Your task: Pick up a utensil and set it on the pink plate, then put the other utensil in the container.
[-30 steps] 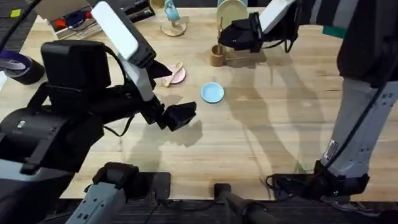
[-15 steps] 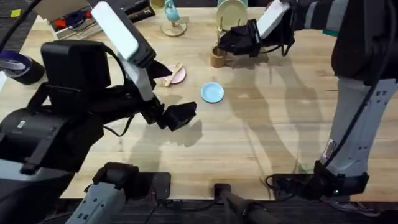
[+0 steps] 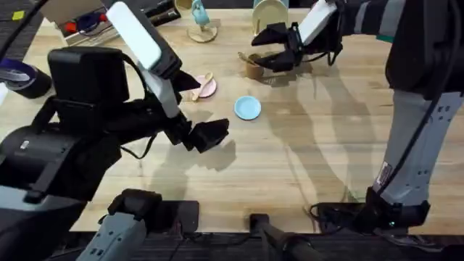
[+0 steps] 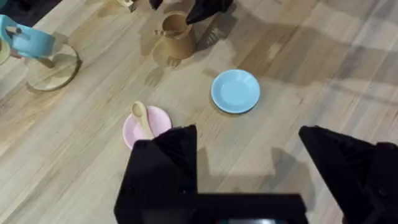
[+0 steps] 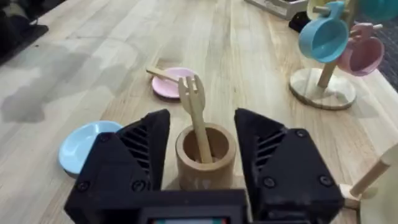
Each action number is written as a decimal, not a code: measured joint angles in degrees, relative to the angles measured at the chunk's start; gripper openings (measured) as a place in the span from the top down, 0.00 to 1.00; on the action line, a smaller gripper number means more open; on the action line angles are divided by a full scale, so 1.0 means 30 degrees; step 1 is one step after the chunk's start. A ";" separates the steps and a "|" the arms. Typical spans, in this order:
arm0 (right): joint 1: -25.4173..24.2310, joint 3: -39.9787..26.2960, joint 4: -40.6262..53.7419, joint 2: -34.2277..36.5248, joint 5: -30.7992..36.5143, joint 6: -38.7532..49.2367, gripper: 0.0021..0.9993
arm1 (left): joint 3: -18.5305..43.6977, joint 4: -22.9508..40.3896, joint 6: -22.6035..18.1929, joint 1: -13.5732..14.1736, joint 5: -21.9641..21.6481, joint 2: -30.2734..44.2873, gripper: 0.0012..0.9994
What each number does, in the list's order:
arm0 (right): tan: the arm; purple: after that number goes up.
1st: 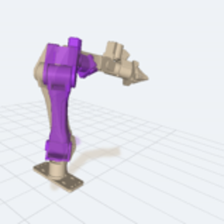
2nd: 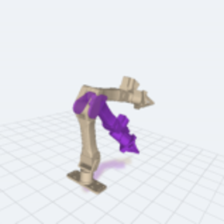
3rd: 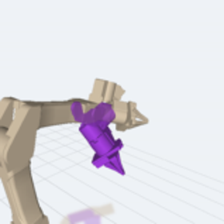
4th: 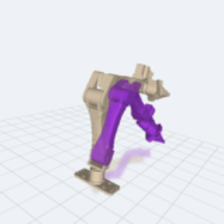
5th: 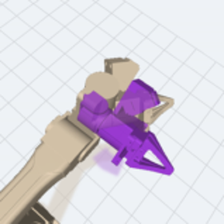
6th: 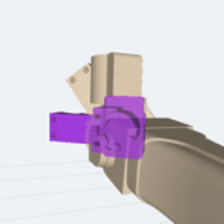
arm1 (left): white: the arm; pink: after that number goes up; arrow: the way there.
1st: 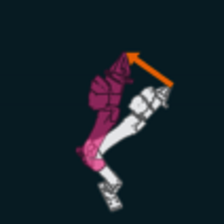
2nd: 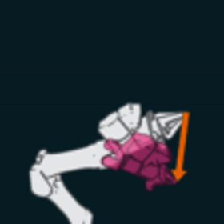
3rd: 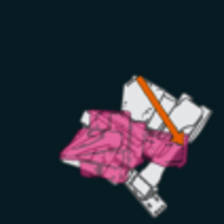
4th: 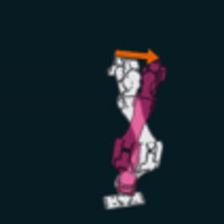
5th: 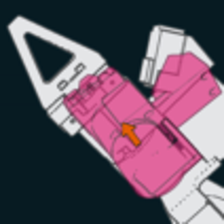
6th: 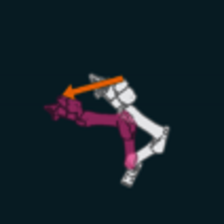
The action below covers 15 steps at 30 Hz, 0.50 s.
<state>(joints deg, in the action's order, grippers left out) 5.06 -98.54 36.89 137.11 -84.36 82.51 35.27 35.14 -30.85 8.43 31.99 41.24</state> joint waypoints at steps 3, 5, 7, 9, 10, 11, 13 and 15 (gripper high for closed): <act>0.0007 0.0000 -0.0032 0.0001 0.0000 -0.0058 0.35 | 0.0000 0.0000 0.0000 0.0000 0.0000 0.0005 0.01; 0.0007 -0.0003 -0.0032 -0.0003 0.0000 -0.0178 0.32 | 0.0000 0.0000 0.0000 0.0000 0.0000 0.0003 0.01; 0.0007 -0.0156 -0.0039 0.0003 0.0007 -0.0458 0.30 | 0.0000 0.0000 0.0000 0.0000 0.0000 0.0005 0.01; 0.0007 -0.0531 -0.0076 0.0001 0.0029 -0.0731 0.27 | 0.0000 0.0000 0.0000 0.0000 0.0000 0.0005 0.01; 0.0007 -0.0752 -0.0083 -0.0003 0.0062 -0.0849 0.26 | 0.0000 0.0000 0.0000 0.0000 0.0000 0.0005 0.01; 0.0007 -0.1032 -0.0082 0.0004 0.0200 -0.1088 0.25 | 0.0000 0.0000 0.0000 0.0000 0.0000 0.0005 0.01; 0.0007 -0.1580 -0.0038 0.0003 0.0515 -0.2040 0.23 | 0.0000 0.0000 0.0000 0.0000 0.0000 -0.0003 0.01; 0.0007 -0.2267 0.0292 -0.0003 0.0843 -0.3237 0.21 | 0.0000 0.0000 0.0000 0.0000 0.0000 0.0003 0.01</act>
<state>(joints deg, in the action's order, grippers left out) 5.08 -105.34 37.77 137.10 -81.83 72.80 35.27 35.14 -30.85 8.43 31.99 41.25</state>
